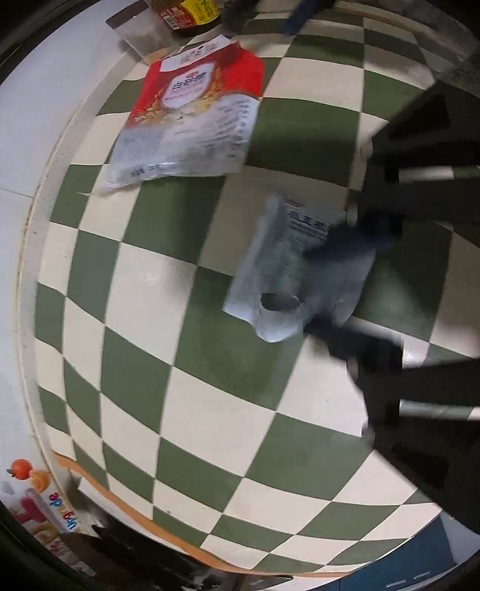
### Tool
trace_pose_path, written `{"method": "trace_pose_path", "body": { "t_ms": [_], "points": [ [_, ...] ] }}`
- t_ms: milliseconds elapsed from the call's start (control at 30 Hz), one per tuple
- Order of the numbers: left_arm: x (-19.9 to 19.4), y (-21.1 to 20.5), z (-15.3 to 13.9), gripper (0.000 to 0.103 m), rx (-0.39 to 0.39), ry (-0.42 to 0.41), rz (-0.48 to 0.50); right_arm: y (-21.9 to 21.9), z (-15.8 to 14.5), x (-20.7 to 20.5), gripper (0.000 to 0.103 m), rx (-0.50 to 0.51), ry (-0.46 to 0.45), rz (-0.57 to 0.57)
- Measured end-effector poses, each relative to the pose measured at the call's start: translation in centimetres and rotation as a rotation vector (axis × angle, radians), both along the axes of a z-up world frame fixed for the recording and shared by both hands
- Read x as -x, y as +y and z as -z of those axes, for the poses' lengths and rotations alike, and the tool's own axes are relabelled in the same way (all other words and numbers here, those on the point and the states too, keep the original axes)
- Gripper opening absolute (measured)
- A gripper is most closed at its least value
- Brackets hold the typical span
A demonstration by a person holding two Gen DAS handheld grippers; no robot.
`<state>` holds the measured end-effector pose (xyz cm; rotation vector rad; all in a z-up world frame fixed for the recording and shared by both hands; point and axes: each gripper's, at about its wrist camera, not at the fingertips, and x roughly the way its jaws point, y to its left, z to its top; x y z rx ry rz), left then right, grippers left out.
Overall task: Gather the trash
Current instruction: 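Grasp the white wrapper with the left tool while the right tool grasps the red-white sugar bag, then carry the wrapper and sugar bag over the bin and open both tools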
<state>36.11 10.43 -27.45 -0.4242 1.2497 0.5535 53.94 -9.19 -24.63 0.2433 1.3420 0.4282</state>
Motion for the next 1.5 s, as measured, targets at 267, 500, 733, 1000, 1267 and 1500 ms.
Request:
{"method": "trace_pose_path", "body": {
  "t_ms": [267,500,733,1000,1267,1500],
  "points": [
    [1.6,0.4,-2.4,0.003,-0.083,0.024,-0.033,5.8,1.4,-3.2,0.002,0.073,-0.077,-0.037],
    [6.2,0.2,-8.3,0.002,-0.162,-0.056,-0.045,3.7,-2.6,-0.5,0.001,-0.002,-0.169,-0.053],
    [10.4,-1.2,-12.0,0.002,-0.212,-0.149,-0.011,-1.3,-8.8,7.0,0.001,-0.034,-0.288,-0.055],
    [19.9,-1.7,-13.5,0.002,-0.176,-0.274,0.126,-7.5,-13.9,22.8,0.001,-0.012,-0.398,0.016],
    [30.0,-3.8,-11.8,0.003,-0.067,-0.207,0.235,-13.8,-15.5,43.0,0.001,-0.016,-0.371,0.094],
    [35.3,-5.8,-4.8,0.003,0.021,-0.058,0.272,-15.7,-9.2,53.1,0.001,0.039,-0.191,0.07]
  ]
}}
